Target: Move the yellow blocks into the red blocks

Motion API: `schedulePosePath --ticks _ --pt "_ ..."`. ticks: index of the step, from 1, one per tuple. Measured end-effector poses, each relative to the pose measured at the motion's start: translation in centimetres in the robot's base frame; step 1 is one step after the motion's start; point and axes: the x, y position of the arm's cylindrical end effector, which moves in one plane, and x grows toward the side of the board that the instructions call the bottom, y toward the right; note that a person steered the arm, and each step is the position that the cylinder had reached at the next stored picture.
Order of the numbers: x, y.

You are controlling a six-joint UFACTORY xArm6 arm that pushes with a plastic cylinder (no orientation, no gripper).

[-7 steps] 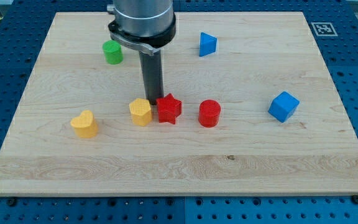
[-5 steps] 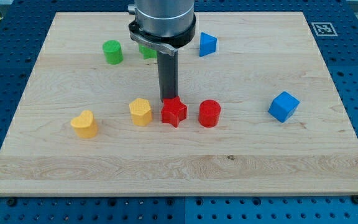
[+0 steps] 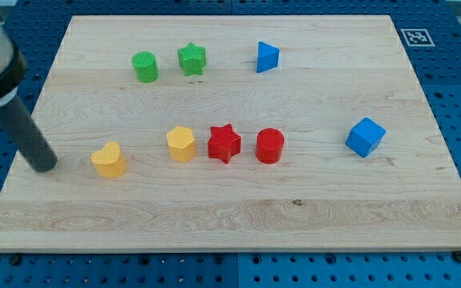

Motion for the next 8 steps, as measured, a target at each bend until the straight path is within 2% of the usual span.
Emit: schedulePosePath --ticks 1,2,3,5,6,7,8 --pt "2.0 2.4" --pt "2.0 7.3" --pt "1.4 9.1" --pt "-2.1 9.1" --pt "-1.0 8.4" --pt "-0.6 4.1" --pt "-3.7 2.6"
